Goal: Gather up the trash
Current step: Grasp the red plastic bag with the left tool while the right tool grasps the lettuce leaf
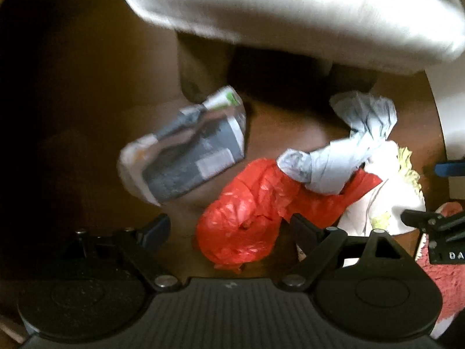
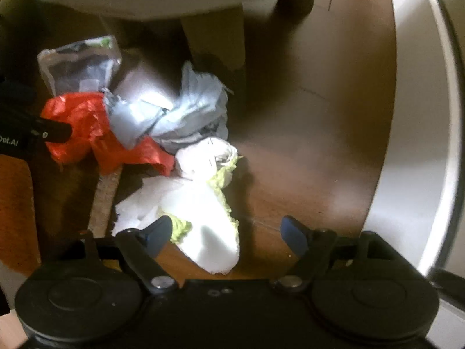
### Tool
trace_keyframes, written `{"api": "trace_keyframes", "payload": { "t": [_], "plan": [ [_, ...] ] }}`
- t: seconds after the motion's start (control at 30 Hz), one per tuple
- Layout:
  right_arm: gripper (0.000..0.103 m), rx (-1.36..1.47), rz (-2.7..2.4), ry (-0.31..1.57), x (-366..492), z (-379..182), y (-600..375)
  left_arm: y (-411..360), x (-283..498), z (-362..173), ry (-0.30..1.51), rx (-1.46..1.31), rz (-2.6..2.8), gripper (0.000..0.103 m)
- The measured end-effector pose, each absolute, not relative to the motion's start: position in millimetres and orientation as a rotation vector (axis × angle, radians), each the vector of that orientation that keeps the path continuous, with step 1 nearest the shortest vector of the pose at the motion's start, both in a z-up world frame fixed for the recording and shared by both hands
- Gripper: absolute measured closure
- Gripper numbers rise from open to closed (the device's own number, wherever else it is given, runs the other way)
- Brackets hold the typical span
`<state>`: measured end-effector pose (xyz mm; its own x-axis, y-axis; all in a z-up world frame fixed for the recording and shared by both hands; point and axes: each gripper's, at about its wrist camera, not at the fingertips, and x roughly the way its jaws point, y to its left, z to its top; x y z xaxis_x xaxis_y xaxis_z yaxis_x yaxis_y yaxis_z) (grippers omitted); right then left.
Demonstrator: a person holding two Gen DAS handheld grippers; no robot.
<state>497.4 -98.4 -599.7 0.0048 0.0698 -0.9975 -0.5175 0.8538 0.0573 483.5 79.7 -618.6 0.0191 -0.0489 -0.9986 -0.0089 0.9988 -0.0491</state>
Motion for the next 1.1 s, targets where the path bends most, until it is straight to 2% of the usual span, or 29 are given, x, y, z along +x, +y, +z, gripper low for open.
{"api": "trace_keyframes", "payload": {
  "t": [0.1,0.17,0.23,0.27,0.33,0.37,0.43,0.5,0.73,1.1],
  "plan": [
    [0.033,-0.343,0.473,1.523,497.6,-607.2,-102.4,76.8,484.6,-629.5,1.563,-0.043,-0.042,0.014],
    [0.042,-0.338,0.476,1.527,495.3,-611.0,-103.2,75.8,485.7,-634.6,1.568,-0.053,-0.052,0.022],
    [0.051,-0.334,0.486,1.529,492.8,-611.8,-103.0,75.5,487.4,-639.4,1.581,-0.063,-0.058,0.035],
    [0.054,-0.329,0.491,1.530,492.0,-611.9,-103.1,75.7,488.2,-641.7,1.582,-0.065,-0.059,0.035],
    [0.067,-0.323,0.487,1.540,491.8,-612.3,-104.3,78.3,489.2,-642.8,1.583,-0.091,-0.058,0.036],
    [0.069,-0.326,0.478,1.543,491.2,-612.5,-104.0,80.6,491.4,-645.3,1.584,-0.104,-0.056,0.037],
    [0.083,-0.344,0.452,1.522,490.3,-610.5,-104.0,81.4,491.4,-645.8,1.583,-0.102,-0.052,0.039],
    [0.092,-0.346,0.427,1.520,490.8,-608.4,-106.9,80.0,490.6,-645.0,1.582,-0.088,-0.049,0.042],
    [0.100,-0.378,0.414,1.503,485.7,-594.4,-99.4,72.1,484.1,-641.4,1.584,-0.080,-0.007,0.046],
    [0.101,-0.410,0.337,1.426,478.9,-520.7,-87.4,83.9,469.2,-596.5,1.620,-0.118,0.043,0.046]
  ]
}}
